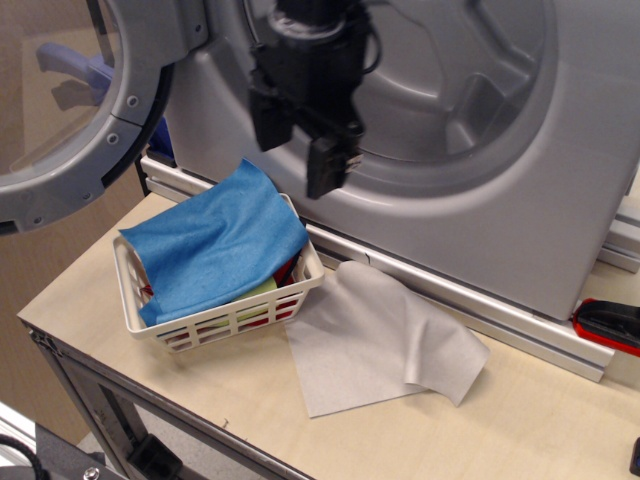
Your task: Take clothes out of laundry machine
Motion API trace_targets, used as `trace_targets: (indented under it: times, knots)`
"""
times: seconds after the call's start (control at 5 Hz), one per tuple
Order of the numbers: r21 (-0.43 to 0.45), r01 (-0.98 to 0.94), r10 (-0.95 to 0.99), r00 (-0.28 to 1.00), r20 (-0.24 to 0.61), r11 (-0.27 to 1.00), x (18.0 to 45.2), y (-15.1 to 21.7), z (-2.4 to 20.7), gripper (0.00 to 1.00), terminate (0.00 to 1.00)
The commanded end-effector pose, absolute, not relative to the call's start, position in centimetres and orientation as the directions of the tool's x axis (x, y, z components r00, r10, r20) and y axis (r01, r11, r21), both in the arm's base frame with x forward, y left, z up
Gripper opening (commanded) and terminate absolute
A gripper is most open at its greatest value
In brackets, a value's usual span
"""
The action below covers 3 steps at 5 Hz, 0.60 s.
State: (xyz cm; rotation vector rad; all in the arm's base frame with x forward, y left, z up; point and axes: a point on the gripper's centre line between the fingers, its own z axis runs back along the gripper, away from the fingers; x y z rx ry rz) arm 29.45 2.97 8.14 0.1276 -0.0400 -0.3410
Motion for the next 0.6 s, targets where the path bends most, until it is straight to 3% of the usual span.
trace_targets:
  times: [0.0,0.2,0.4]
  knots:
    - [0.141,0.281,-0.298,0.947,0.122,0.949,31.72,3.42,11.49,1.00,0.00]
    - [0.141,0.281,-0.298,0.947,0.122,0.949,31.72,3.42,11.49,1.00,0.00]
    - [0.141,0.281,-0.298,0.947,0.122,0.949,31.72,3.42,11.49,1.00,1.00]
